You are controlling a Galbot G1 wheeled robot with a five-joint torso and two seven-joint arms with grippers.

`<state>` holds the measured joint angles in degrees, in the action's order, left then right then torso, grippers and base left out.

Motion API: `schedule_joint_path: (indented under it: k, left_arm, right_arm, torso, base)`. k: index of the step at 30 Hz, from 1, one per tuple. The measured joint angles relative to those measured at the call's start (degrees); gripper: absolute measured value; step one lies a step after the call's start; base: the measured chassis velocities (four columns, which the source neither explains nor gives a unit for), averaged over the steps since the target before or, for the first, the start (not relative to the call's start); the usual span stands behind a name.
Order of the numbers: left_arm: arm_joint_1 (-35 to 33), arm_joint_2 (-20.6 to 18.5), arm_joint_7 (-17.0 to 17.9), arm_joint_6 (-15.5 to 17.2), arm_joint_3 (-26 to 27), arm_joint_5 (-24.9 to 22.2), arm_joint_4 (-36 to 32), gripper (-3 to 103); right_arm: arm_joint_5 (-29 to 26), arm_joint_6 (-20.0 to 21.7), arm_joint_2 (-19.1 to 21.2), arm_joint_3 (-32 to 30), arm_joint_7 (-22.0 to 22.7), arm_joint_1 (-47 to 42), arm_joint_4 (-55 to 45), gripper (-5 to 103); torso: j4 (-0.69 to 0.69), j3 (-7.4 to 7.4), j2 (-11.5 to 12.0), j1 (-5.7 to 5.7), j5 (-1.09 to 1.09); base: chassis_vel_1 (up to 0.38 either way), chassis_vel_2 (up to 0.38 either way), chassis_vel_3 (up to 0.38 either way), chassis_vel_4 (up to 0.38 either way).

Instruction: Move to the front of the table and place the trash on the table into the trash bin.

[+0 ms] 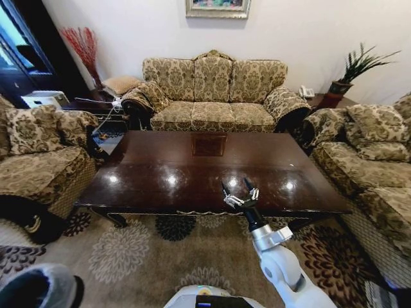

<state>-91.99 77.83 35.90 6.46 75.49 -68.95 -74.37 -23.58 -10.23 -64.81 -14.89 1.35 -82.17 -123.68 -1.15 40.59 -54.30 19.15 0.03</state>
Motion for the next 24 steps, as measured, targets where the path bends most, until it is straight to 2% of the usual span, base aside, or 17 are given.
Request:
schedule_joint_path:
  k: [1,4,5,7,11,19,22,24]
  left_arm:
    - [0.55,0.2,-0.5,-0.32,-0.22,0.0,1.12,1]
    - [4.81,1.98,-4.65,-2.58,-2.12,1.29,9.99,1]
    - [4.81,1.98,-4.65,-2.58,-2.12,1.29,9.99,1]
    - [6.91,3.5,-7.87,-4.01,-3.28,2.76,13.85,1]
    - [9.53,5.44,-10.65,-5.56,-4.43,5.17,17.81,1]
    - [12.88,6.08,-13.5,-7.84,-4.92,9.67,23.95,1]
    - [13.66,6.14,-14.0,-8.08,-4.93,10.08,24.26,1]
    - [14.46,6.67,-14.13,-8.05,-5.16,10.79,24.26,1]
  right_arm:
    - [0.12,0.12,-0.04,0.0,0.13,0.0,0.01,100]
    - [1.41,0.81,-0.37,-0.02,1.23,-0.56,0.01,100]
    - [1.41,0.81,-0.37,-0.02,1.23,-0.56,0.01,100]
    - [1.89,1.0,-0.38,-0.23,1.52,-1.36,-0.03,100]
    - [2.2,1.08,-0.28,-0.76,1.74,-2.42,0.04,100]
    - [2.05,0.8,-0.17,-3.19,1.76,-4.41,-0.1,100]
    - [1.84,0.5,-0.03,-4.15,1.63,-5.34,-0.24,100]
    - [1.41,-0.08,0.17,-5.93,1.29,-6.63,-0.26,100]
  torso:
    - [0.0,0.01,0.0,0.01,0.01]
    - [-0.01,0.02,0.01,0.03,-0.04]
    - [-0.01,0.02,0.01,0.03,-0.04]
    - [-0.01,0.01,0.0,0.02,0.0]
    - [0.0,0.01,0.0,0.01,-0.03]
    - [-0.02,0.01,0.0,0.02,-0.02]
    - [-0.01,0.01,0.0,0.02,0.02]
    - [0.0,0.01,0.0,0.02,-0.04]
  base:
    - [0.0,0.0,0.0,0.0]
    - [0.0,0.0,0.0,0.0]
    - [0.0,0.0,0.0,0.0]
    - [0.0,0.0,0.0,0.0]
    - [0.0,0.0,0.0,0.0]
    - [0.0,0.0,0.0,0.0]
    - [0.0,0.0,0.0,0.0]
    - [0.0,0.0,0.0,0.0]
